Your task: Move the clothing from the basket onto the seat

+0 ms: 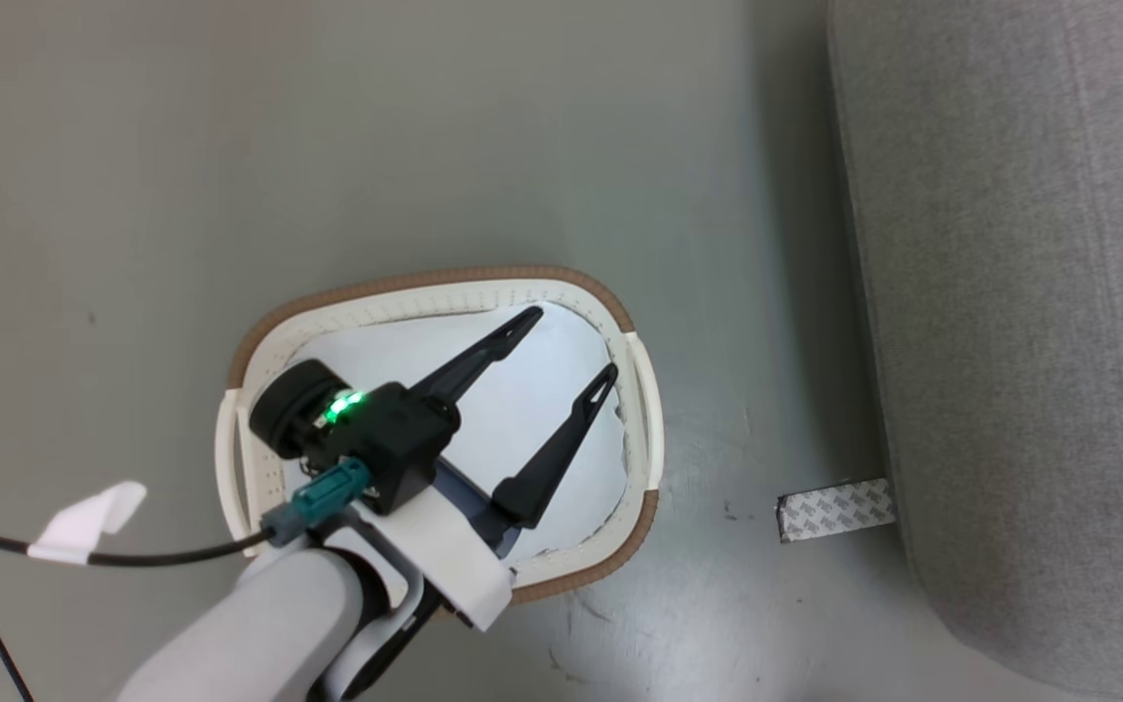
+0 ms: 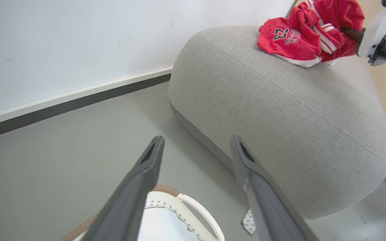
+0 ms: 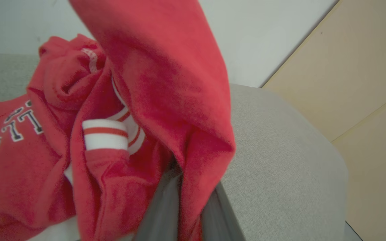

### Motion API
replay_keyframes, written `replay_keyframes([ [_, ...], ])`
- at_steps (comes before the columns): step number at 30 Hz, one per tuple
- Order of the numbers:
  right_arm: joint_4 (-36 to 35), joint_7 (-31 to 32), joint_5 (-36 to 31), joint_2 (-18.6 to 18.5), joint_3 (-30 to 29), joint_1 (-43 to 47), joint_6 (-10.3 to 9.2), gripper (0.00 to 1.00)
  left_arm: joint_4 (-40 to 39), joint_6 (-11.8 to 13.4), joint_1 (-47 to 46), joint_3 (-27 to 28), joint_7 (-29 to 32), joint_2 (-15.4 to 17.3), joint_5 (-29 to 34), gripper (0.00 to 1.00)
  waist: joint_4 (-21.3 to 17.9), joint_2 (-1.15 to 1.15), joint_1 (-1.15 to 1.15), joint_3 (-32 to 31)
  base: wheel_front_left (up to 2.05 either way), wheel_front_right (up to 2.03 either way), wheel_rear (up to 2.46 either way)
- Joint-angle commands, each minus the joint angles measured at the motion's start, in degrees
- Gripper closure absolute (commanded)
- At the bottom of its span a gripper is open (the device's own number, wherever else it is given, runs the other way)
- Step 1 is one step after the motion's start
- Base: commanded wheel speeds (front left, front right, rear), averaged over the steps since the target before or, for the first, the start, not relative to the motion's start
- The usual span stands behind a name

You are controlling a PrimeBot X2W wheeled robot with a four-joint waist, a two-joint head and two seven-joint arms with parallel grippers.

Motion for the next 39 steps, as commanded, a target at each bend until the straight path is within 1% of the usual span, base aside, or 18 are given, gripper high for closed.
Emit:
replay_keyframes([
  [1, 0.6, -1.4, -0.9, 0.7, -0.5, 0.6, -0.15, 0.38, 0.2, 0.2, 0.9, -0.1, -0.2, 0.5, -0.5, 0.0, -0.5, 0.0, -0.01, -0.9, 0.0, 0.0, 0.0],
  [2, 1.5, -2.8, -1.6, 1.6, -0.9, 1.2, -0.15, 0.0, 0.4, 0.4, 1.3, -0.3, -0.2, 0.5, -0.6, 0.0, -0.8, 0.0, -0.01, -1.4, 0.0, 0.0, 0.0],
  [6, 4.6, -7.9, -2.0, 5.0, -1.1, 3.4, -0.15, 0.0, 1.1, 0.7, 2.5, -0.9, -0.5, -0.2, -1.2, 0.0, -1.5, 0.0, -0.01, -4.1, 0.0, 0.0, 0.0],
  [8, 5.3, -9.3, -1.7, 6.3, 0.2, 5.1, -0.15, 0.0, 1.8, 1.0, 3.3, -1.0, -1.0, -0.7, -1.5, 0.0, -1.6, 0.0, -0.01, -5.8, 0.0, 0.0, 0.0],
  [10, 4.5, -10.0, -1.2, 7.7, 1.7, 7.4, -0.15, 0.0, 2.5, 1.3, 4.0, -0.9, -1.6, -1.1, -1.8, 0.0, -1.6, 0.0, -0.01, -7.7, 0.0, 0.0, 0.0],
  [12, 2.9, -10.4, -0.3, 9.0, 3.2, 10.1, -0.15, 0.0, 3.5, 1.6, 5.0, -0.9, -2.5, -1.6, -2.4, 0.0, -1.3, 0.0, -0.01, -9.7, 0.0, 0.0, 0.0],
  [16, -3.6, -10.3, 2.6, 11.4, 7.1, 16.6, -0.15, 0.0, 6.0, 2.4, 7.7, -0.2, -5.2, -2.5, -4.0, 0.0, 0.1, 0.0, -0.01, -13.8, 0.0, 0.0, 0.0],
  [22, -11.6, -10.4, 6.9, 12.6, 14.0, 26.7, -0.15, 0.0, 10.6, 3.2, 12.8, 1.8, -11.0, -4.0, -6.1, 0.0, 3.3, 0.0, -0.01, -20.4, 0.0, 0.0, 0.0],
  [25, -14.8, -10.4, 8.4, 12.8, 17.1, 30.5, -0.15, 0.0, 12.6, 4.1, 15.6, 4.4, -12.2, -4.9, -6.6, 0.0, 5.0, 0.0, -0.01, -23.2, 0.0, 0.0, 0.0],
  [27, -16.0, -10.4, 10.7, 12.8, 19.7, 32.7, -0.15, 0.0, 13.6, 4.6, 17.7, 6.6, -12.5, -5.7, -6.3, 0.0, 6.0, 0.0, -0.01, -25.2, 0.0, 0.0, 0.0],
  [28, -16.0, -10.4, 10.7, 12.8, 19.7, 32.7, -0.15, 0.0, 13.6, 4.6, 17.7, 6.6, -12.5, -5.7, -6.3, 0.0, 6.0, 0.0, -0.01, -25.2, 0.0, 0.0, 0.0],
  [31, -17.5, -10.4, 12.7, 12.8, 23.8, 35.6, -0.15, 0.0, 13.3, 5.3, 21.8, 12.2, -12.6, -7.4, -4.8, 0.0, 7.0, 0.0, -0.01, -27.7, 0.0, 0.0, 0.0],
  [34, -18.8, -10.4, 14.2, 12.8, 27.3, 38.0, -0.15, 0.0, 13.6, 4.8, 26.2, 17.4, -12.5, -9.1, -2.3, 0.0, 7.8, 0.0, -0.01, -30.1, 0.0, 0.0, 0.0],
  [39, -19.9, -10.4, 17.4, 12.8, 32.8, 42.6, -0.15, 0.0, 15.5, 3.1, 32.7, 25.3, -12.6, -12.3, 1.2, 0.0, 9.0, 0.0, -0.01, -34.1, 0.0, 0.0, 0.0],
])
